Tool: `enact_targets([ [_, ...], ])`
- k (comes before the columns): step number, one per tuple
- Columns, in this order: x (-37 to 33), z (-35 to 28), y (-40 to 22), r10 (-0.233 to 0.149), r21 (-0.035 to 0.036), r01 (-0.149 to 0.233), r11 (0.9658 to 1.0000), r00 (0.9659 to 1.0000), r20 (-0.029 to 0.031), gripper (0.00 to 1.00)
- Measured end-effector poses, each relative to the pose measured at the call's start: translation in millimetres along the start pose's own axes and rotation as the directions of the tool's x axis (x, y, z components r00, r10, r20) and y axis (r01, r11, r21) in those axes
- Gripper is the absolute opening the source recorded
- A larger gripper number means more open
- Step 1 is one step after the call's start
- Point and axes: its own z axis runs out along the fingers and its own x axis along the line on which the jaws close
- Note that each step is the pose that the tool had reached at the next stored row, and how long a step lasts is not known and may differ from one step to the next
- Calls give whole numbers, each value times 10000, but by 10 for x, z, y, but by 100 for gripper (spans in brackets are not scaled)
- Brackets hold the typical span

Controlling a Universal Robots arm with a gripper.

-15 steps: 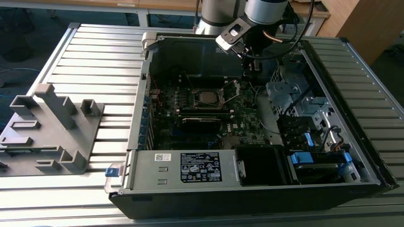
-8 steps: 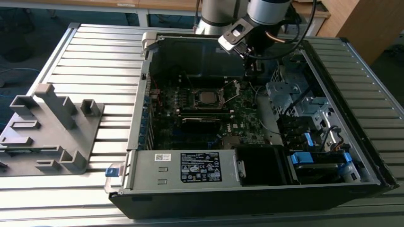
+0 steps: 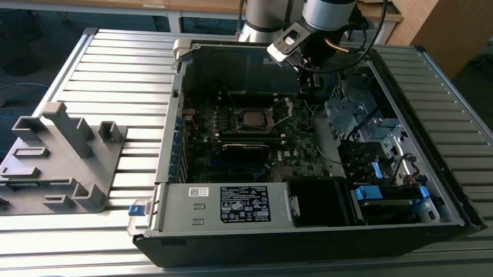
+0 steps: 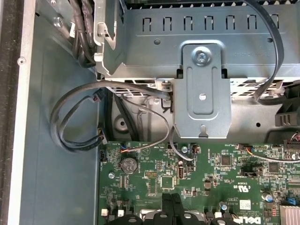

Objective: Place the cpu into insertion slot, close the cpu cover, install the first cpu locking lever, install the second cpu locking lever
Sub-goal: 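Close the cpu cover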

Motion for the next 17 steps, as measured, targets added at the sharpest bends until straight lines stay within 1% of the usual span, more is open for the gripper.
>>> enact_targets([
  [5, -1, 27, -1, 0, 0, 0, 10000, 10000, -1, 11],
  [17, -1, 32, -1, 0, 0, 0, 10000, 10000, -1, 11],
])
